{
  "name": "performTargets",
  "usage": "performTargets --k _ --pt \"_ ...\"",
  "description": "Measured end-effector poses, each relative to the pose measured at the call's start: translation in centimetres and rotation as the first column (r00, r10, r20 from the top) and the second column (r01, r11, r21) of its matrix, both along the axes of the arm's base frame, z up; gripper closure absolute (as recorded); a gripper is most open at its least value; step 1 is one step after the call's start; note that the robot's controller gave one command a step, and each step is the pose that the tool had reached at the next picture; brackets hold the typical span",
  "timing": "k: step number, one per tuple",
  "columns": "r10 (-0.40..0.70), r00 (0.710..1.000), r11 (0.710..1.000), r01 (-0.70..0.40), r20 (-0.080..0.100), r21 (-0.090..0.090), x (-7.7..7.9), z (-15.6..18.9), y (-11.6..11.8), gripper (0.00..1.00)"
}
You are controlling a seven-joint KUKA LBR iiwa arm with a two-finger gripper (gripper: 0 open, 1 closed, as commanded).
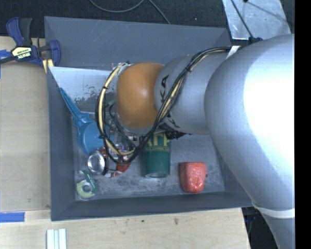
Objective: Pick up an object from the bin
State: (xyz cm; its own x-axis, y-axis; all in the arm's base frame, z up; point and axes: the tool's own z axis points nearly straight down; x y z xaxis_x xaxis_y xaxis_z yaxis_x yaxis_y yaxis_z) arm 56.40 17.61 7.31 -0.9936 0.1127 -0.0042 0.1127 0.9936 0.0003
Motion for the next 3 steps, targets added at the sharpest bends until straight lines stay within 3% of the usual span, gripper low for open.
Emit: performTargets --k 1,2,3 --pt "-0.007 1.000 1.000 0.007 0.000 0.000 -0.1 0.0 0.1 0.00" --pt "-0.010 1.000 1.000 0.010 0.013 0.002 -6.4 0.2 2.0 1.00" --pt "-0.011 1.000 1.000 0.011 0.013 0.002 -6.4 0.2 2.0 1.00"
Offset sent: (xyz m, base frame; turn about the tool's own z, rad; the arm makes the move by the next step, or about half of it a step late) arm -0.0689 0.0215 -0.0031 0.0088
